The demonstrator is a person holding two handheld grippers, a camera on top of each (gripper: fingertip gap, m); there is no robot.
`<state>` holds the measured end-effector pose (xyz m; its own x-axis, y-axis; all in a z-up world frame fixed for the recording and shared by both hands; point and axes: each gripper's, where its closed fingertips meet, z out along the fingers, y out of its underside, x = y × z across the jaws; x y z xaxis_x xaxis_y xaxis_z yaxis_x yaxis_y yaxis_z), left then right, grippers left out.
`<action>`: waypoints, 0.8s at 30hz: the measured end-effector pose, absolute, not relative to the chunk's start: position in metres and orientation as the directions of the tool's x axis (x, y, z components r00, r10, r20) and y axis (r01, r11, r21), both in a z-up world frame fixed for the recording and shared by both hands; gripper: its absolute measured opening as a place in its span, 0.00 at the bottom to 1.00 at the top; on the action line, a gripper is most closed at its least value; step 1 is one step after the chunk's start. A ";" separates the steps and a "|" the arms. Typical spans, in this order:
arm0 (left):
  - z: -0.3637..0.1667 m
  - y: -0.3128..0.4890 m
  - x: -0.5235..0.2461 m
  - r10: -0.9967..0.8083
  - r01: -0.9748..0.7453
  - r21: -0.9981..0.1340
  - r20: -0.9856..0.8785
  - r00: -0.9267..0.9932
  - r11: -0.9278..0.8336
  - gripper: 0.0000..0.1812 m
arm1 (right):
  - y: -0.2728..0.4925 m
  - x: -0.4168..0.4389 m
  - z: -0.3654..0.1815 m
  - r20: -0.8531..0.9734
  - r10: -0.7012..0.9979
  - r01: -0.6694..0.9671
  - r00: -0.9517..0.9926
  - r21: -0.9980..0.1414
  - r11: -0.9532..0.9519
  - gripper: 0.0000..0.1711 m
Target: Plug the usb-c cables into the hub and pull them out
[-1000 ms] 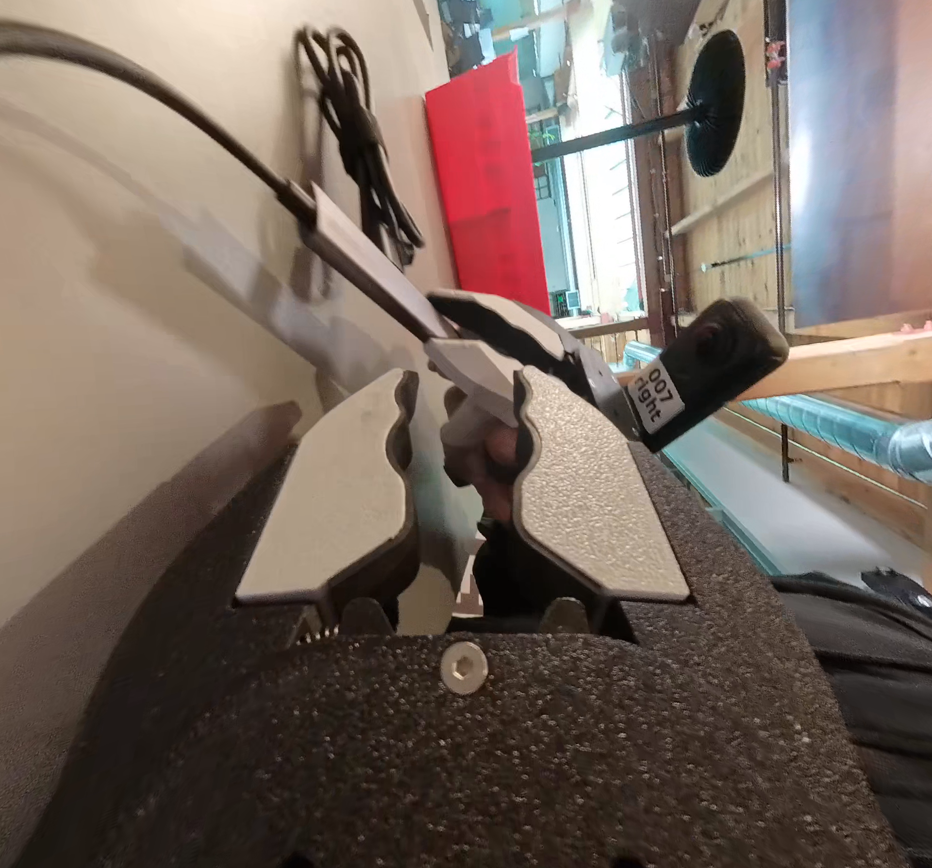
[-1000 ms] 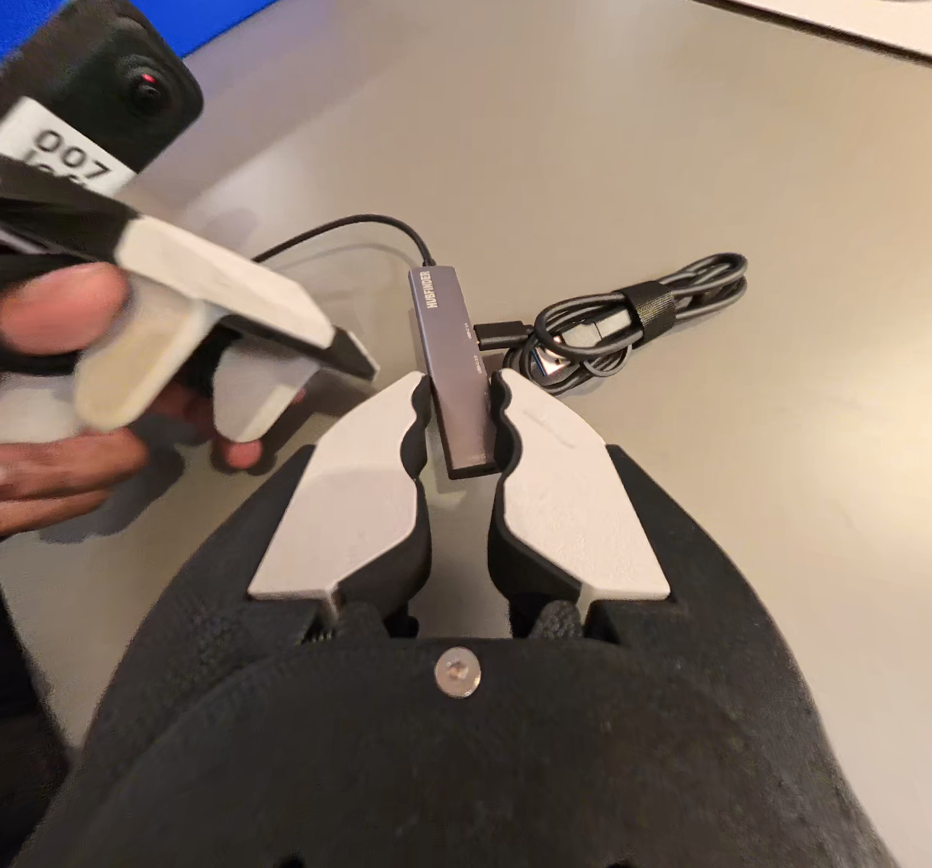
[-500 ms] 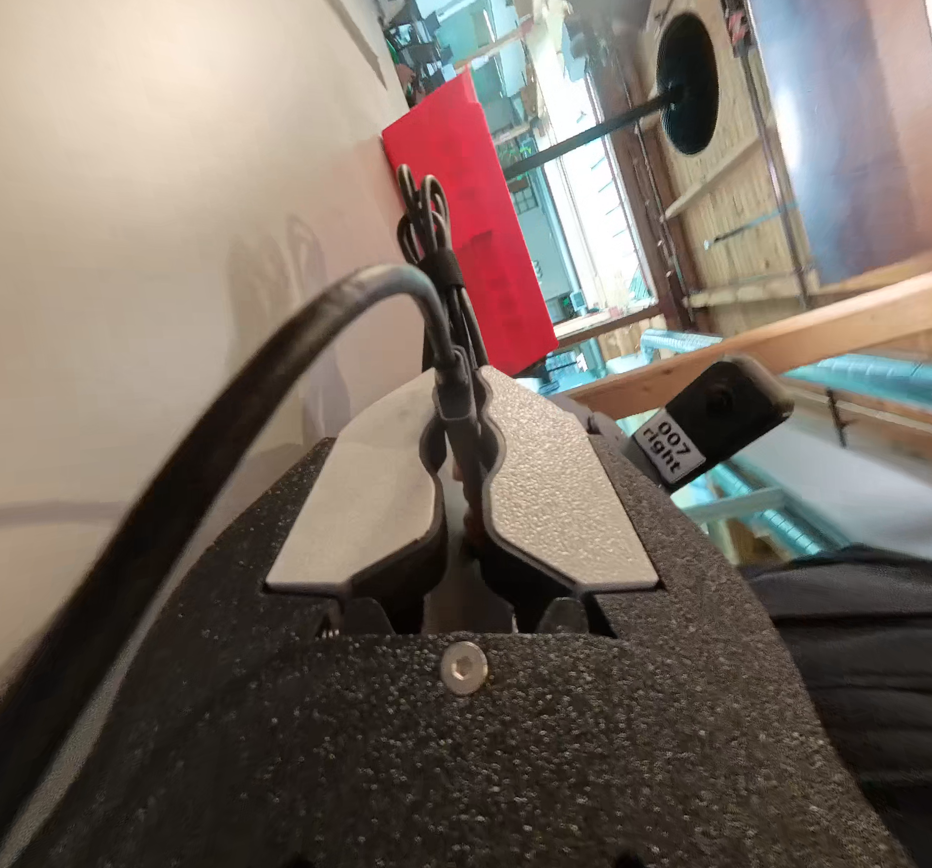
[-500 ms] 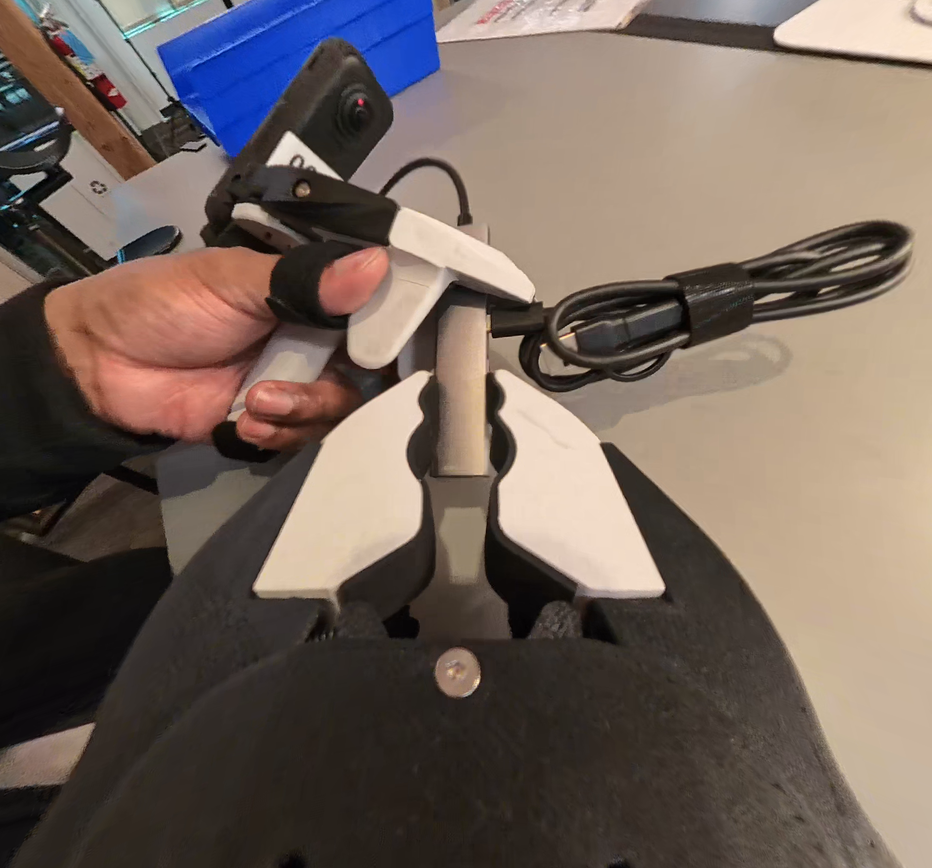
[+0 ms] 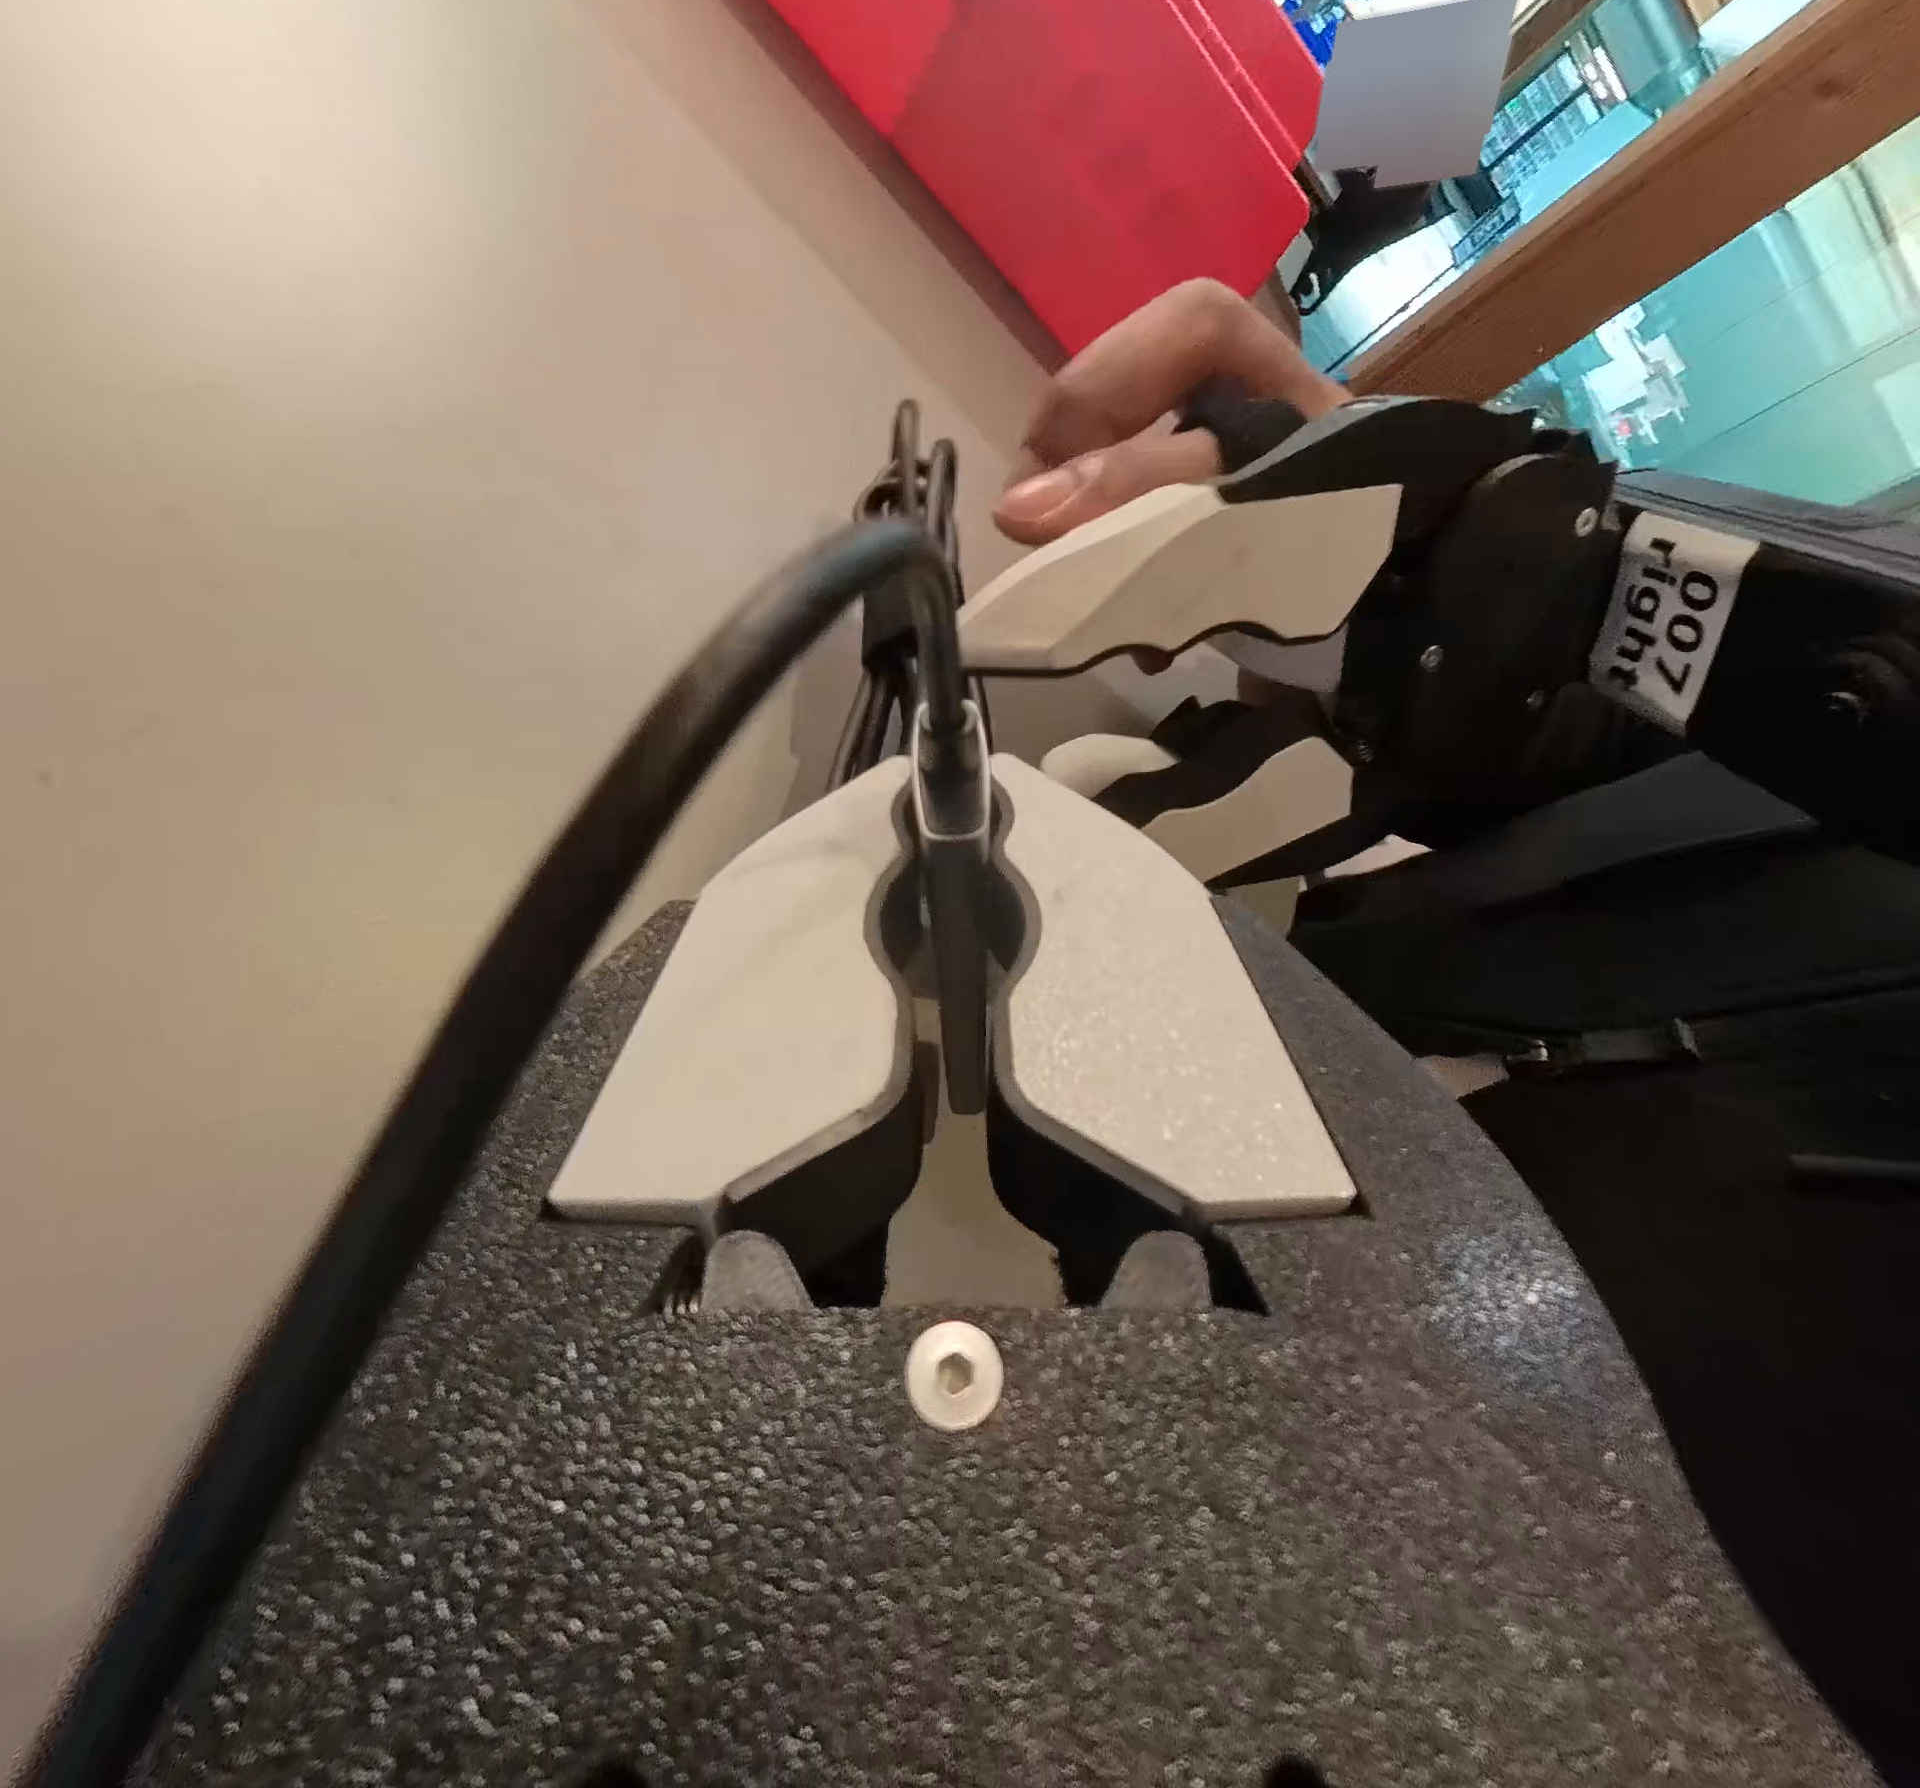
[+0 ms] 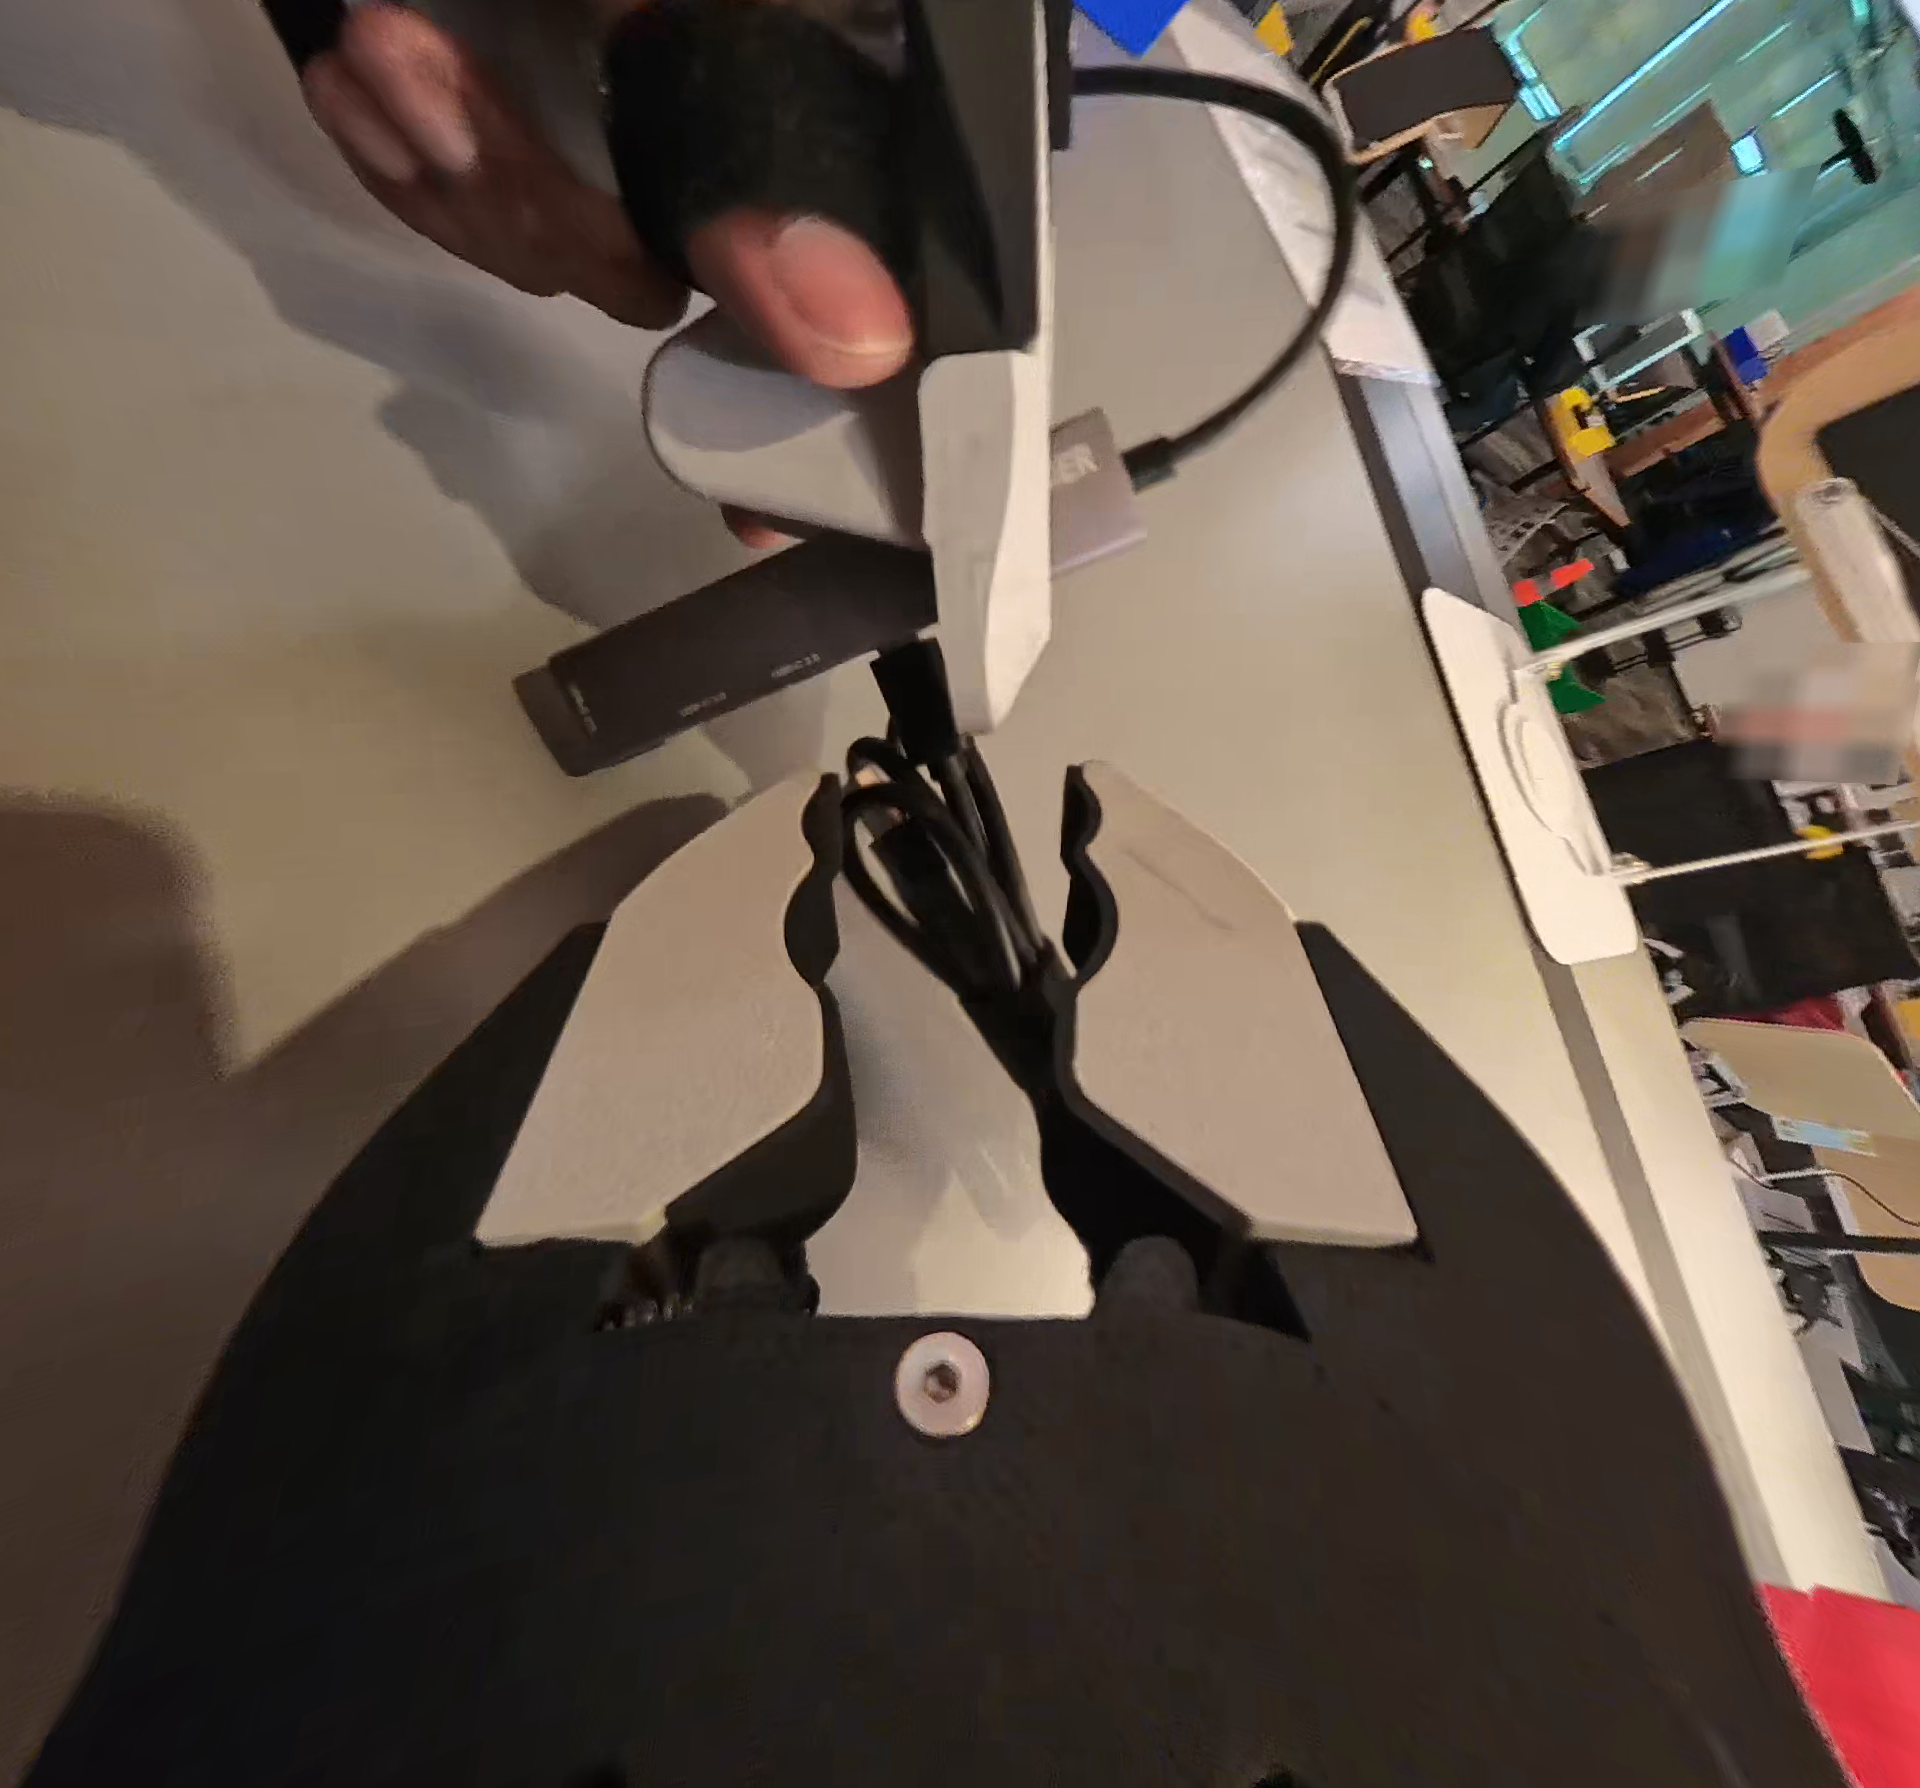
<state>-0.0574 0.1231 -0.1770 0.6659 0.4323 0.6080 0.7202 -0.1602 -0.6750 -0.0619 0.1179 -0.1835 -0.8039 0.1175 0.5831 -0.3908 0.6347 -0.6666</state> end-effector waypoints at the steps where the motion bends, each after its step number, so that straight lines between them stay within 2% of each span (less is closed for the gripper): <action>1: -0.175 0.127 -0.054 0.406 0.727 -0.669 0.627 0.665 -0.157 0.04 | 0.115 -0.060 -0.187 0.571 0.106 -0.384 -0.814 -0.667 0.639 0.23; 3: -0.169 0.134 -0.049 0.345 0.745 -0.654 0.674 0.653 -0.131 0.04 | 0.111 -0.057 -0.192 0.564 0.095 -0.376 -0.820 -0.657 0.654 0.23; 6: -0.172 0.134 -0.051 0.355 0.754 -0.648 0.684 0.638 -0.106 0.05 | 0.111 -0.063 -0.197 0.565 0.123 -0.343 -0.816 -0.644 0.684 0.20; 9: -0.169 0.131 -0.051 0.317 0.762 -0.643 0.710 0.629 -0.072 0.11 | 0.113 -0.069 -0.196 0.529 0.196 -0.273 -0.826 -0.678 0.682 0.15; 15: -0.178 0.122 -0.051 0.309 0.741 -0.660 0.684 0.661 -0.124 0.09 | 0.115 -0.076 -0.202 0.484 0.278 -0.168 -0.830 -0.691 0.703 0.14; 20: -0.188 0.118 -0.052 0.317 0.735 -0.658 0.671 0.670 -0.161 0.06 | 0.109 -0.073 -0.205 0.563 0.230 -0.235 -0.794 -0.633 0.738 0.15; 24: -0.195 0.108 -0.054 0.346 0.735 -0.655 0.658 0.668 -0.174 0.06 | 0.102 -0.071 -0.196 0.578 0.235 -0.244 -0.781 -0.629 0.738 0.15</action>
